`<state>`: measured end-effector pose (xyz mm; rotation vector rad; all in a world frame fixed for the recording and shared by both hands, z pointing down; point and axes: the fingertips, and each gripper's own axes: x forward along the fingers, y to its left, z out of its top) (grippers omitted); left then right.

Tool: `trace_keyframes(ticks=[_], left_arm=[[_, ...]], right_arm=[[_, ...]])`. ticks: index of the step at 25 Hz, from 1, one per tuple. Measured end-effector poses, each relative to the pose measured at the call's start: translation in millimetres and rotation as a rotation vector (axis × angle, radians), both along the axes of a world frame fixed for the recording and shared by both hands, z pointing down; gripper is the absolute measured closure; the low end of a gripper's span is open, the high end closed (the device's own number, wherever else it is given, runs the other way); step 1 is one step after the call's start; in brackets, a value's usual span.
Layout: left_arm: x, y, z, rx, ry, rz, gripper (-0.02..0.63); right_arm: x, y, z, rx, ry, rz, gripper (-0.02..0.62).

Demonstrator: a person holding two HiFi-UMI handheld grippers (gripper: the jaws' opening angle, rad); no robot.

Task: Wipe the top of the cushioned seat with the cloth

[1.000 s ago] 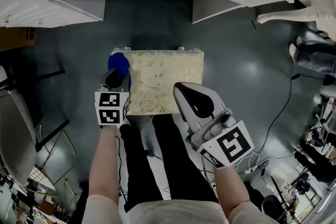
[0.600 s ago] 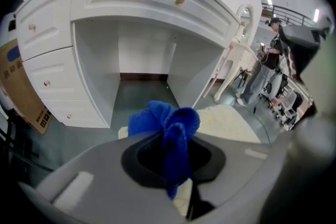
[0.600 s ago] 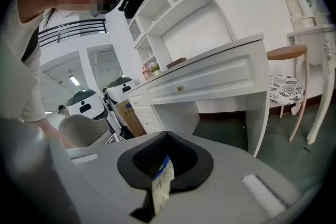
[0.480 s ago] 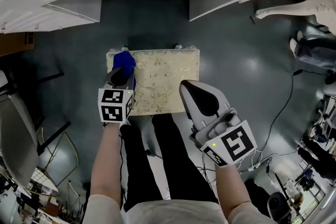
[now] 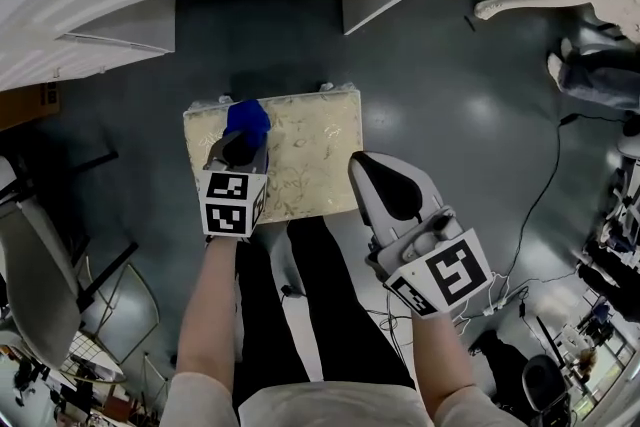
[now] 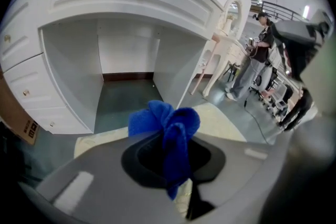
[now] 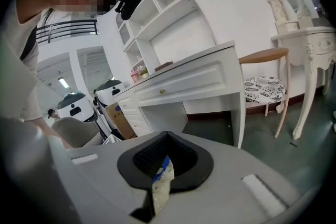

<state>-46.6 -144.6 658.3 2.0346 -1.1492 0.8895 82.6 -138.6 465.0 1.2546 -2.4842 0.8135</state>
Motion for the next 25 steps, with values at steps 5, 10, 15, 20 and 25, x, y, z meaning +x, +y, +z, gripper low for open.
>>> trace_keyframes(ticks=[5, 10, 15, 20, 25], left_arm=[[23, -1, 1, -0.01, 0.006, 0.03, 0.557], [55, -2, 2, -0.014, 0.011, 0.087, 0.557], [86, -5, 2, -0.012, 0.021, 0.131, 0.557], [113, -5, 2, -0.01, 0.029, 0.163, 0.557], [141, -4, 3, -0.016, 0.038, 0.204, 0.557]], right_arm=[[19, 2, 1, -0.005, 0.0, 0.033, 0.595], [38, 1, 0, -0.006, 0.0, 0.064, 0.595], [56, -2, 2, -0.009, -0.002, 0.093, 0.595], [74, -2, 5, -0.015, -0.004, 0.113, 0.595], [88, -2, 6, -0.018, -0.005, 0.133, 0.595]])
